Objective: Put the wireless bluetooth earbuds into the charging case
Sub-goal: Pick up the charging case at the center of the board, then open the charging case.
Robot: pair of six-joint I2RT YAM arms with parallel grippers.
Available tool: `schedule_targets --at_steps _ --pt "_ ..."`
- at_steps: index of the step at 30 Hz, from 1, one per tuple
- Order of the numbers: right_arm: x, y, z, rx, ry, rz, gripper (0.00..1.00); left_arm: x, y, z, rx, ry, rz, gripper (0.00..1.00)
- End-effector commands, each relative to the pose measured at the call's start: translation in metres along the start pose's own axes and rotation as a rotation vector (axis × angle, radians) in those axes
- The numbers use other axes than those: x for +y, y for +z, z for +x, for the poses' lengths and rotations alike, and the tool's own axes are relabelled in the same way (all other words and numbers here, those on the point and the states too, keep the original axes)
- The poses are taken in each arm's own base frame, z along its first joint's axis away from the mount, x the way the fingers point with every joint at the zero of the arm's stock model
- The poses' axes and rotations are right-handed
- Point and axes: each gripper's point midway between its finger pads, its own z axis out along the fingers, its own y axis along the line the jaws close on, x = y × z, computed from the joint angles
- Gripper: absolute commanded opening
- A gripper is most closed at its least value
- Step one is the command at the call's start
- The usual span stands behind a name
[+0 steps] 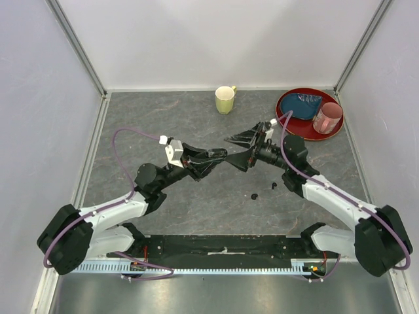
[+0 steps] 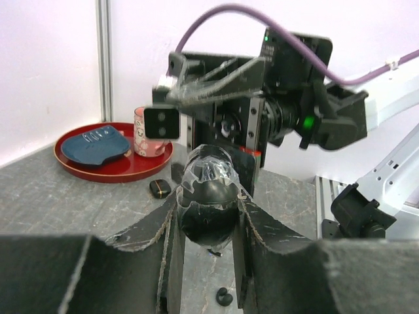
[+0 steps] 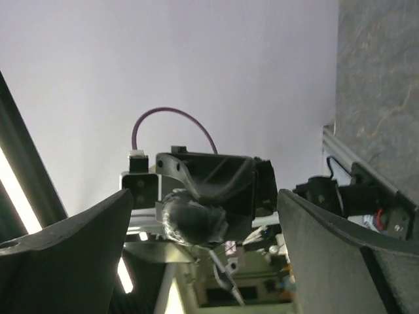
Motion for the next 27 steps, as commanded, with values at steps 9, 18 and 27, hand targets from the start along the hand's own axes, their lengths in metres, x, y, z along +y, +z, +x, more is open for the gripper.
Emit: schedule_targets --at_steps 9,18,27 --pt "0.023 -0.031 -0.017 -0.087 -0.834 0.282 0.98 -0.003 -0.023 -0.041 -0.203 0.158 -0.047 0.02" --pt "0.023 -0.025 0.018 0.094 -1.099 0.335 0.98 -0.016 -0.021 -0.043 -0.214 0.165 0.029 0.02" --pt "0.028 -0.013 0.021 0.078 -1.100 0.323 0.98 -0.027 -0.020 -0.041 -0.197 0.156 0.087 0.02"
